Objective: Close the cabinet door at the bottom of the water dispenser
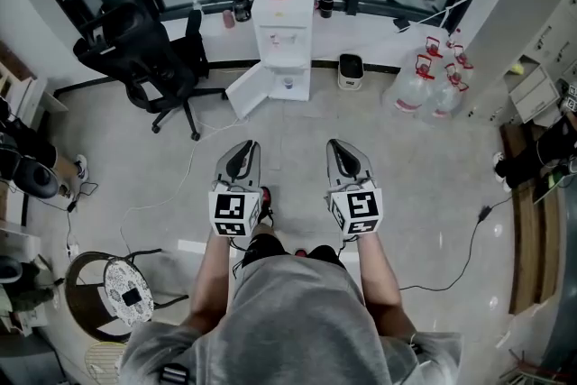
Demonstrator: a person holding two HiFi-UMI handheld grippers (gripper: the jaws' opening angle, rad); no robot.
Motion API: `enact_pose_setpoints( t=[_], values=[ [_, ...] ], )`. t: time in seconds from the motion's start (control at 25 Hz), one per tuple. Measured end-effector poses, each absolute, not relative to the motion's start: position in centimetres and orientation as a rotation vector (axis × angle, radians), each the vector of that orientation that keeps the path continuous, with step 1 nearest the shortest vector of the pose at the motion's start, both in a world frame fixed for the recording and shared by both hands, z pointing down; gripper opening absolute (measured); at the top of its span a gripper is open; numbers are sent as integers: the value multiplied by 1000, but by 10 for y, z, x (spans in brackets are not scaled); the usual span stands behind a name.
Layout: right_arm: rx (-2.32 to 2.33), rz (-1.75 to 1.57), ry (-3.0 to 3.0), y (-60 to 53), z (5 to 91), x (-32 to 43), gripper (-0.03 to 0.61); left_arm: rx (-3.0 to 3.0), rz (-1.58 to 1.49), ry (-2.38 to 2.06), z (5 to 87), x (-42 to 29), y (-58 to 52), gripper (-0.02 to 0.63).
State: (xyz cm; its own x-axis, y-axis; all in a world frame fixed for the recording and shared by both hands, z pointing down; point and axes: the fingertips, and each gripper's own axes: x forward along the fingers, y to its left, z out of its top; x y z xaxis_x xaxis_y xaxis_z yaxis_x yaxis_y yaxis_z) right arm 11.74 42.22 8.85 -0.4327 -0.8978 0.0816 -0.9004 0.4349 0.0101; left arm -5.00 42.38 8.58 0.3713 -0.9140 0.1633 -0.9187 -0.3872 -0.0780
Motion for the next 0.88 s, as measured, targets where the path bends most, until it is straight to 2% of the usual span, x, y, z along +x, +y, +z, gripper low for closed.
enact_pose_setpoints(
  t=[0.32,0.88],
  values=[
    [1653,42,-2584,350,95,93,17,2615,278,-1687,91,-71,346,52],
    [1625,65,-2553,186,90,13,17,2586,304,-1648,93,-152,182,52]
  ],
)
